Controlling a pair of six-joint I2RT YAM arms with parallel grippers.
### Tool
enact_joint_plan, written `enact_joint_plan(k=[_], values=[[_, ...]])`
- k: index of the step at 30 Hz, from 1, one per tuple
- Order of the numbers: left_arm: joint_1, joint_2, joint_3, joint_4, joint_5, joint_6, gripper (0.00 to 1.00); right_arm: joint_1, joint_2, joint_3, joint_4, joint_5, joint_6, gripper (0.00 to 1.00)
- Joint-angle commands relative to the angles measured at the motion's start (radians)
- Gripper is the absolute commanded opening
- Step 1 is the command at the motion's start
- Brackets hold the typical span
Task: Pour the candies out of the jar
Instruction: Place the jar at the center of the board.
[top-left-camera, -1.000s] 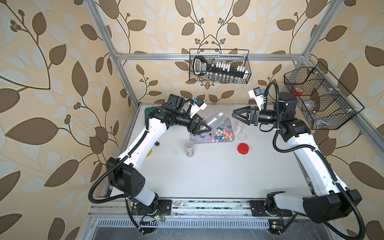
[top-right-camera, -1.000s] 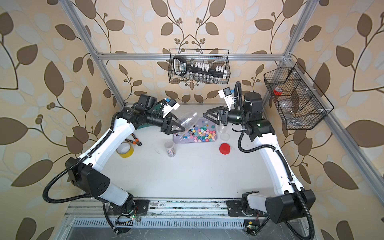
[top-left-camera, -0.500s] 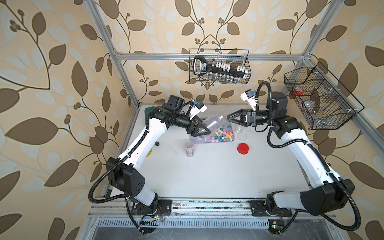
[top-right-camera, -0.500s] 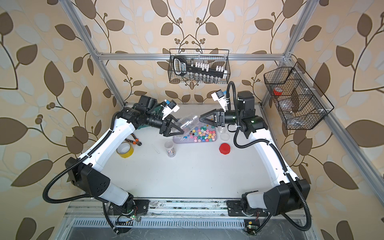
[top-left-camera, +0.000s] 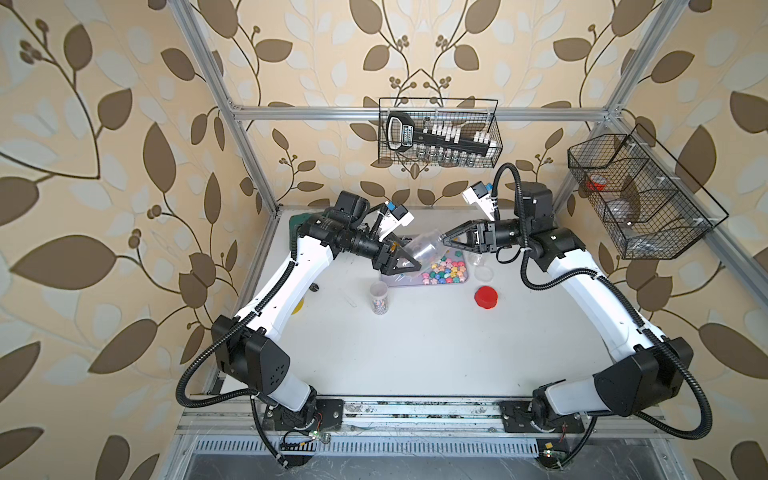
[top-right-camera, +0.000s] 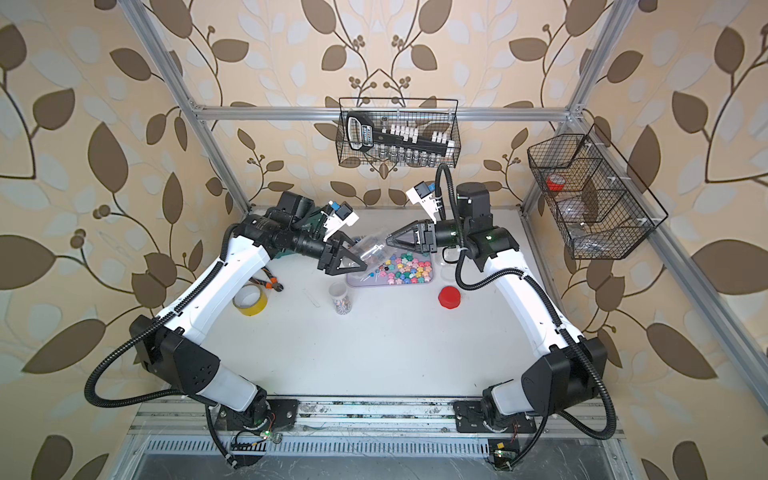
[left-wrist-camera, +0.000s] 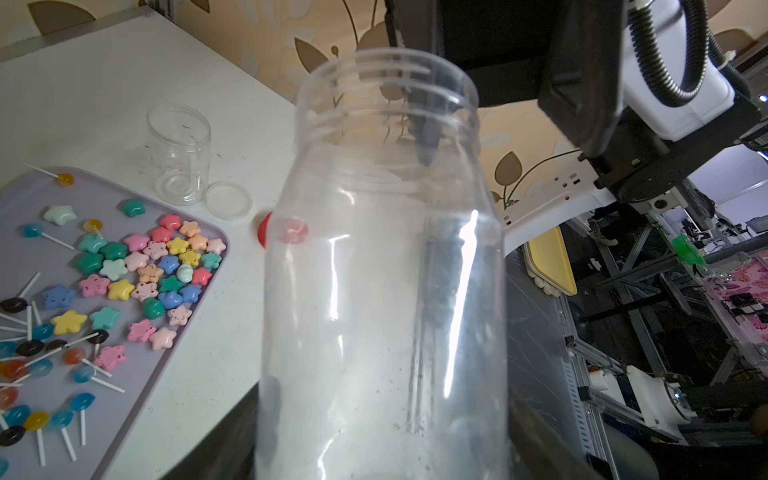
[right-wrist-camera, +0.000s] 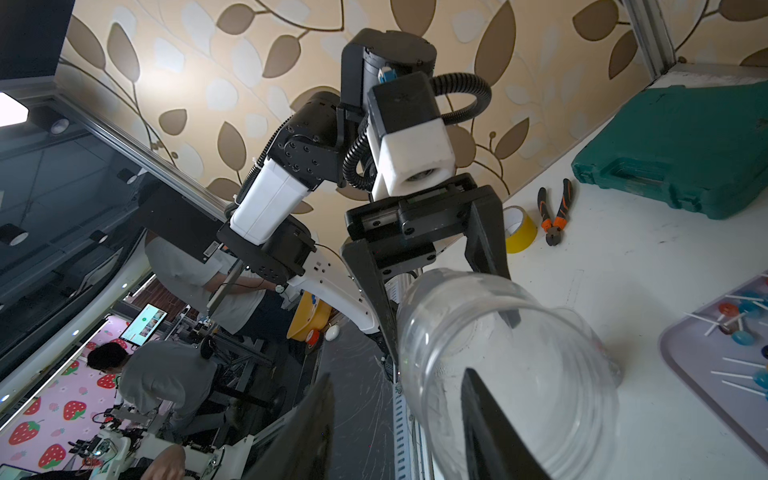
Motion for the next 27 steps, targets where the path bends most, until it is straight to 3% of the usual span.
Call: enact_joint_plan(k=[1, 7, 11, 14, 16, 27], values=[[0.004, -0.048, 0.018, 0.007, 0.027, 0.029, 0.75, 0.01, 0.019, 0.028, -0.009, -0.012, 0.003, 0.41], [0.004, -0.046, 0.016, 0.012, 0.025, 0.03, 0.75, 0.014, 0.027, 0.022, -0.01, -0.005, 0.009, 0.25], [0.004, -0.045, 0.012, 0.015, 0.025, 0.03, 0.75, 0.014, 0.025, 0.017, -0.009, -0.001, 0.009, 0.2], [0.004, -0.045, 0.008, 0.019, 0.025, 0.03, 0.75, 0.014, 0.026, 0.011, -0.009, -0.002, 0.012, 0.11], [0.004, -0.045, 0.006, 0.019, 0.023, 0.03, 0.75, 0.014, 0.025, 0.006, -0.011, -0.007, 0.012, 0.0], [0.004, -0.046, -0.002, 0.028, 0.022, 0.024, 0.81, 0.014, 0.007, -0.009, -0.007, -0.002, 0.012, 0.0]])
